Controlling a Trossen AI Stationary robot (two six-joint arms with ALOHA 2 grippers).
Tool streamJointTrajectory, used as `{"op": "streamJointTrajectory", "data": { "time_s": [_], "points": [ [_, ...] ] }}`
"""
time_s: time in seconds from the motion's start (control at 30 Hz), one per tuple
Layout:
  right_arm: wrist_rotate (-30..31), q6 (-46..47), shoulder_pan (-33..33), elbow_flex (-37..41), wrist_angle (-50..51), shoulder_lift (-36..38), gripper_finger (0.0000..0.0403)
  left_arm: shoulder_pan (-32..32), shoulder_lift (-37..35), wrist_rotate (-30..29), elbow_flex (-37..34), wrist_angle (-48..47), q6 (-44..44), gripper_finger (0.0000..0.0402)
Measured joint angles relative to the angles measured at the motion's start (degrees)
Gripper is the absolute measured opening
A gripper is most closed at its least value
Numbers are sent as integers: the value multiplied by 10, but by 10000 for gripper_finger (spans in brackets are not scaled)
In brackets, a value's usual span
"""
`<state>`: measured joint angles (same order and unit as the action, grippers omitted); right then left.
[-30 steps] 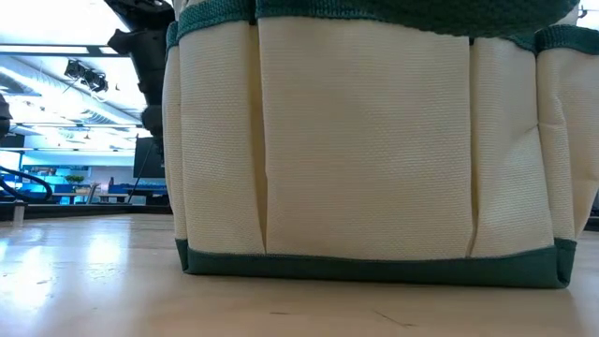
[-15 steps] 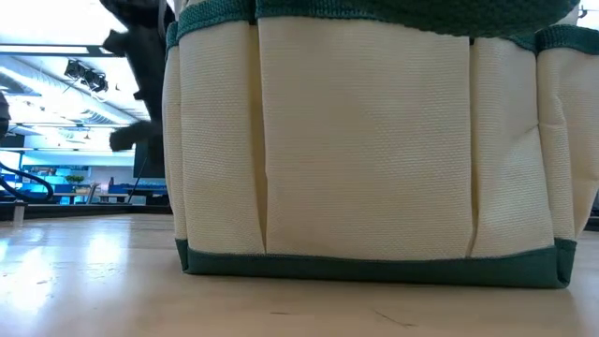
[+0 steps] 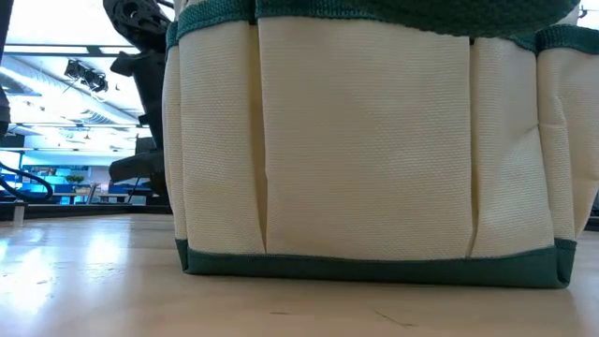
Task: Pick & Place Garden tools in Gardening bag
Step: Put the left brown hand rake into the gray gardening bag
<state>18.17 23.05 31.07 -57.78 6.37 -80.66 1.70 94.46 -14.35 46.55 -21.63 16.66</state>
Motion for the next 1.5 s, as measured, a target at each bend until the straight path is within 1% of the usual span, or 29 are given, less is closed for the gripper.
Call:
{"op": "streamJointTrajectory", "data": {
  "time_s": [0.13,0.27,0.4,0.57,0.7,0.83,0.97,1.03,1.1,1.17,1.27,1.3,1.5],
  "points": [
    [0,0,0,0,0,0,116,0,0,9,-1,9,26,193],
    [0,0,0,0,0,0,116,-1,0,50,-1,32,49,193],
    [0,0,0,0,0,0,116,0,2,82,-1,48,54,193],
    [0,0,0,0,0,0,116,-2,2,86,-1,49,52,193],
    [0,3,0,0,0,0,116,-12,7,115,-1,51,46,193],
    [0,4,0,0,0,0,116,-19,18,131,2,51,39,193],
    [0,4,0,0,0,0,116,-20,22,130,1,53,38,190],
    [0,4,0,0,0,0,116,-20,22,131,1,53,37,180],
    [0,4,0,0,0,0,116,-19,22,130,1,52,35,159],
    [0,4,0,0,0,0,116,-19,23,132,1,50,35,129],
    [0,4,0,0,0,0,116,-19,23,134,1,44,35,73],
    [0,4,0,0,0,0,116,-18,23,137,1,40,34,66],
    [9,4,0,0,0,0,116,-12,22,153,1,28,5,66]
  ]
}}
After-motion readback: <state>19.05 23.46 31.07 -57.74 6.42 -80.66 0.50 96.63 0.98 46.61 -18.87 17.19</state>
